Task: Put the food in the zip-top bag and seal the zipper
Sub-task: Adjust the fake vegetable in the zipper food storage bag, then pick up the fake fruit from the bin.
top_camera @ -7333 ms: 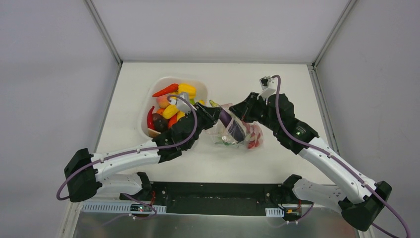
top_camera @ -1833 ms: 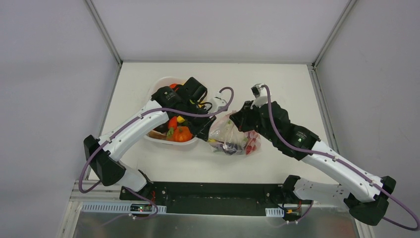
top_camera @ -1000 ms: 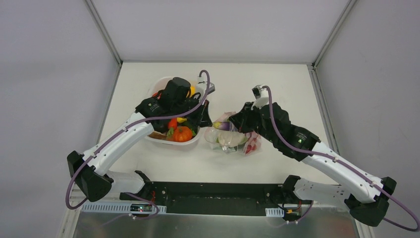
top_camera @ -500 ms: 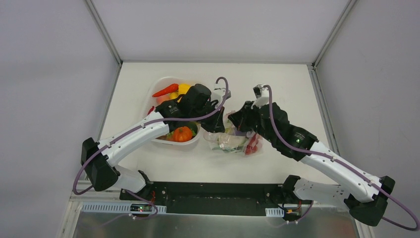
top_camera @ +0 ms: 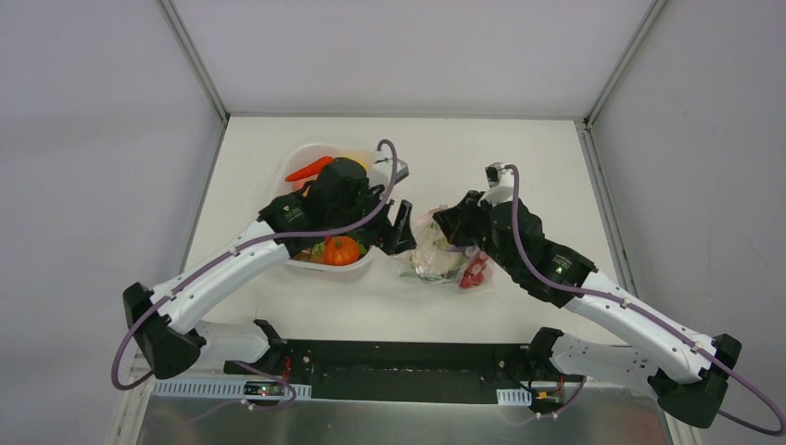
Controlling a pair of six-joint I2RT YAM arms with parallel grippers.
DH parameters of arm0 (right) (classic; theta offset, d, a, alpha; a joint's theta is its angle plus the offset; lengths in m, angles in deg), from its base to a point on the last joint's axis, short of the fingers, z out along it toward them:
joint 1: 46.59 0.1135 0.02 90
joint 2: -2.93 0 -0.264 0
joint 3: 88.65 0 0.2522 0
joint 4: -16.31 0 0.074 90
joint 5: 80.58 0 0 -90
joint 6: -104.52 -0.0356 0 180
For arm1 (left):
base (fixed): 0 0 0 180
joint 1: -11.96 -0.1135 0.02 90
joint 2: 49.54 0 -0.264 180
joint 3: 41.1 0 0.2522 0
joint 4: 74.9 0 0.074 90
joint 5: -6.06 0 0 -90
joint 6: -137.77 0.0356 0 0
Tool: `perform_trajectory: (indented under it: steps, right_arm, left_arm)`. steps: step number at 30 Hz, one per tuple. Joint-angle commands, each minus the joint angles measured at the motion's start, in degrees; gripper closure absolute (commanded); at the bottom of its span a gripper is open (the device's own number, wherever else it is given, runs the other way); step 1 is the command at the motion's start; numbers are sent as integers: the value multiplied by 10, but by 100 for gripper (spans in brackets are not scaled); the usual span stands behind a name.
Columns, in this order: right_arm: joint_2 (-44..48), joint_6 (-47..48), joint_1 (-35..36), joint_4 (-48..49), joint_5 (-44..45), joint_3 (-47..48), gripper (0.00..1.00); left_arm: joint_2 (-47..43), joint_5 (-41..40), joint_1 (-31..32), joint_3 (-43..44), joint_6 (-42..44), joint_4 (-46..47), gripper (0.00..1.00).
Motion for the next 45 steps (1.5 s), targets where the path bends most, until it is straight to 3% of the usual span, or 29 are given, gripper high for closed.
perform_trajectory:
  steps: [1, 8, 15, 21, 38, 45]
  right_arm:
    - [10, 1, -2, 32, -4, -8, 95]
    - [4, 1, -2, 29, -29, -14, 96]
    - [-3, 7, -2, 21, -34, -1, 95]
    - [-10, 8, -2, 12, -43, 3, 95]
    - [-19, 10, -3, 8, -54, 9, 94]
    - [-24, 11, -3, 9, -59, 12, 94]
  left_arm:
    - [-73, -76, -28, 6, 28, -25, 19]
    - [-111, -181, -71, -18, 25, -90, 9]
    - [-91, -164, -111, -61, 7, -165, 4]
    - [-80, -151, -115, -96, -4, -175, 4]
    - [-66, -234, -126, -134, -21, -122, 2]
    - [-31, -196, -127, -142, -17, -122, 18]
